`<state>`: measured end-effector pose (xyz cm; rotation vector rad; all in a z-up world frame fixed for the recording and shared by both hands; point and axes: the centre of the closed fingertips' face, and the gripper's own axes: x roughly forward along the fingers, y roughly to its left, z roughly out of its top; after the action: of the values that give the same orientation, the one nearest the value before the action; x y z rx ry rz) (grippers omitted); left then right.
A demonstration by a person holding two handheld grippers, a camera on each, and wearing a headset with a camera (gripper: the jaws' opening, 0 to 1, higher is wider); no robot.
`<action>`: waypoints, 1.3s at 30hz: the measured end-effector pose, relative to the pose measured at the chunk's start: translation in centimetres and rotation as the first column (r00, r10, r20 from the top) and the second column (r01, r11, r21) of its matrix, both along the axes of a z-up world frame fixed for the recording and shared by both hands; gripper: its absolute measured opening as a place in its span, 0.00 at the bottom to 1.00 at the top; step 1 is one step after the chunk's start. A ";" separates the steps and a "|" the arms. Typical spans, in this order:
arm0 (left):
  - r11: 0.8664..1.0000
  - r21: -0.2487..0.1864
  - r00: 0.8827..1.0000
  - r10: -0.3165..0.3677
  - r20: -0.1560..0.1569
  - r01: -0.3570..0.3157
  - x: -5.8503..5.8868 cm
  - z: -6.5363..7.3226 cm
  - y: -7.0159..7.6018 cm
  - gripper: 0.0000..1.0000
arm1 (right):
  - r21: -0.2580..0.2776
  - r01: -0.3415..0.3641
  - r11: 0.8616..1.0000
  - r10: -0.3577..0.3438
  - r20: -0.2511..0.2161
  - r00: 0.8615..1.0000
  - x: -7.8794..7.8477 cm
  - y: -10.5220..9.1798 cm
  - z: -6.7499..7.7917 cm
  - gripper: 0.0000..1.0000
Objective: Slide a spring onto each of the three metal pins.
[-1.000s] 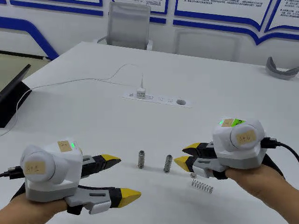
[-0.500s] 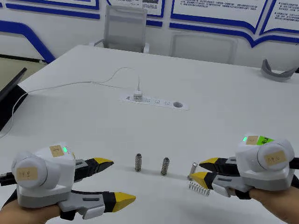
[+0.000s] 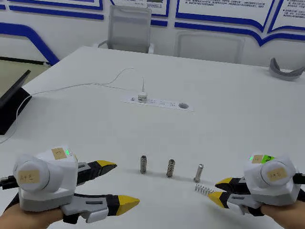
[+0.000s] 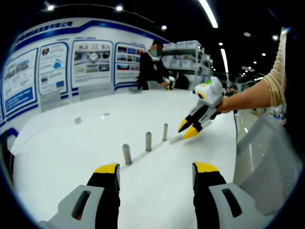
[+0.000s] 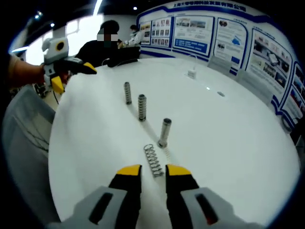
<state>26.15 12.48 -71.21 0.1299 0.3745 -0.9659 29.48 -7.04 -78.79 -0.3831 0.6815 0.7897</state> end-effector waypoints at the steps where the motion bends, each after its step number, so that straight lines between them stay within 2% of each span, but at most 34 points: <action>1: 1.000 0.001 1.000 0.001 0.000 -0.001 0.0 0.0 0.0 0.62 | -0.001 0.000 1.000 0.000 -0.004 1.000 0.0 0.0 -0.1 0.20; 13: 1.000 0.003 1.000 0.018 -0.005 -0.018 -0.2 -0.1 0.4 0.61 | -0.004 -0.022 1.000 0.022 -0.045 0.999 -0.1 -0.1 -1.2 0.17; 29: 1.000 0.000 1.000 0.006 -0.009 -0.006 -0.5 -0.3 0.2 0.59 | -0.012 -0.032 0.999 0.031 -0.067 0.997 -0.2 0.0 -1.4 0.12; 34: 1.000 -0.002 1.000 -0.013 -0.012 0.013 -0.6 -0.5 -0.3 0.59 | -0.006 -0.027 1.000 0.026 -0.072 0.997 -0.6 0.0 -0.9 0.12; 39: 0.998 0.003 0.998 -0.057 -0.018 0.057 -1.1 -0.8 -1.7 0.58 | -0.008 -0.036 0.999 0.036 -0.068 0.997 -1.2 0.0 -0.1 0.11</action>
<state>25.08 10.83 -72.06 0.1362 0.3906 -1.0230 28.28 -7.03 -78.91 -0.3787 0.7437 0.8371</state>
